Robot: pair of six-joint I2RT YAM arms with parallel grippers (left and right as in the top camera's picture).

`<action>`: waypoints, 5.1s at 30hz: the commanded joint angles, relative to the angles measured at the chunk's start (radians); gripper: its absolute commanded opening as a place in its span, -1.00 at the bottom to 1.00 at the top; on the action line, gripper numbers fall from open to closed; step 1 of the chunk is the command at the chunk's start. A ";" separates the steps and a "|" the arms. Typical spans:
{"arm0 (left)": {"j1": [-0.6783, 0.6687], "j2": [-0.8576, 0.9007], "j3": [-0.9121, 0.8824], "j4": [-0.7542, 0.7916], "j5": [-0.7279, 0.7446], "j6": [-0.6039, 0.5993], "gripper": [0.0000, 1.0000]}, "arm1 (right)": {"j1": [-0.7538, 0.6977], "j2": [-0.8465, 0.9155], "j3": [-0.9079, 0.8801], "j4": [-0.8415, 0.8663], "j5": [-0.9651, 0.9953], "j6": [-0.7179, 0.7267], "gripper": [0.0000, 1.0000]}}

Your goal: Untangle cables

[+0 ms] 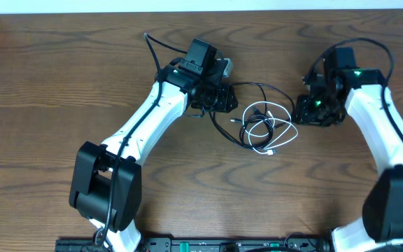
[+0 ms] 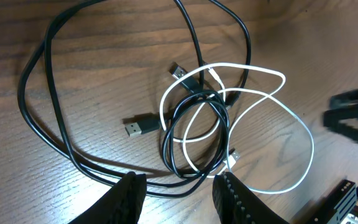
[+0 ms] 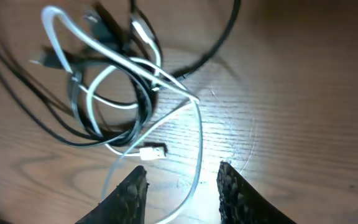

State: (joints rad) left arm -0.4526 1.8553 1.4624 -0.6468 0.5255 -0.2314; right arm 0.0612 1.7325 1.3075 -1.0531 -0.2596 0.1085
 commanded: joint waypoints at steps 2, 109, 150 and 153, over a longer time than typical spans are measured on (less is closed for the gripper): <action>0.002 -0.005 0.006 0.000 0.010 0.009 -0.20 | 0.013 0.109 0.005 -0.006 -0.012 0.017 -0.39; 0.041 0.312 0.106 -0.145 -0.666 -0.113 -0.85 | -0.273 0.049 0.332 0.053 0.075 -0.034 -0.98; -0.050 0.227 0.105 0.227 -0.189 -0.069 0.45 | -0.198 0.188 0.332 -0.029 -0.154 -0.164 -0.98; -0.077 0.267 0.105 0.325 -0.189 -0.064 0.46 | -0.197 0.188 0.332 -0.038 -0.154 -0.175 -0.98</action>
State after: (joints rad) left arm -0.5079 2.0777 1.5700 -0.3740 0.3168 -0.2947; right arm -0.1452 1.9236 1.6379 -1.0817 -0.4004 -0.0395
